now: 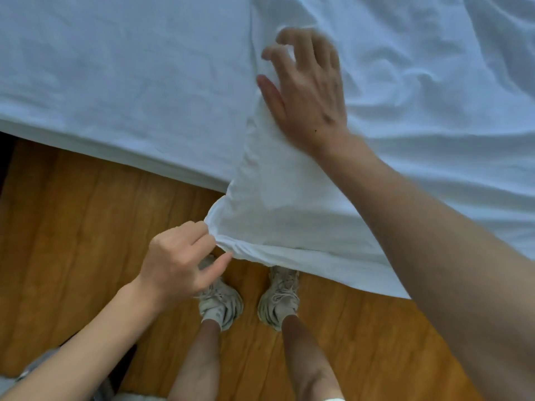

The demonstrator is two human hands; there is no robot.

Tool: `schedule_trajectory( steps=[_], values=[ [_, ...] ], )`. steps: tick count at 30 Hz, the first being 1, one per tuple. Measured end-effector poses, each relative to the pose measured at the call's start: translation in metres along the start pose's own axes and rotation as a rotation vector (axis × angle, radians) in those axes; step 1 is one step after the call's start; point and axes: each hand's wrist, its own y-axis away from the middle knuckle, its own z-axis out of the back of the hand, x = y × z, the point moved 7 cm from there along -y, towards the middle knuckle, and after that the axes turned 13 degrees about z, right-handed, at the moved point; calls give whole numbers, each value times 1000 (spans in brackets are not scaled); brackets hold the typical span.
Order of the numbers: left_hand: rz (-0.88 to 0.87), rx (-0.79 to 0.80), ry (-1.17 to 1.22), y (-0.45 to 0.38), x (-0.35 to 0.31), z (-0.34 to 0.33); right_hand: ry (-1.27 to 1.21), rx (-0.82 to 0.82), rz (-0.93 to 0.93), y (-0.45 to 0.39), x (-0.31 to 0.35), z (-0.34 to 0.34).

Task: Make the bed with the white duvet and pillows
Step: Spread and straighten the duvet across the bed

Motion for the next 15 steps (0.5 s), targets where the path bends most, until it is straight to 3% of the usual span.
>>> schedule_trajectory(
  steps=[4, 7, 11, 15],
  values=[
    [-34, 223, -106, -2, 13, -27, -144, -27, -66, 51, 22, 10],
    [-39, 357, -203, -8, 21, -53, -184, 47, -71, 101, 40, 12],
    [-65, 319, -179, -10, 26, -70, -204, 124, -121, 135, 46, 4],
    [-121, 184, -196, 1, 30, -68, -209, 101, -152, 134, 45, 3]
  ],
)
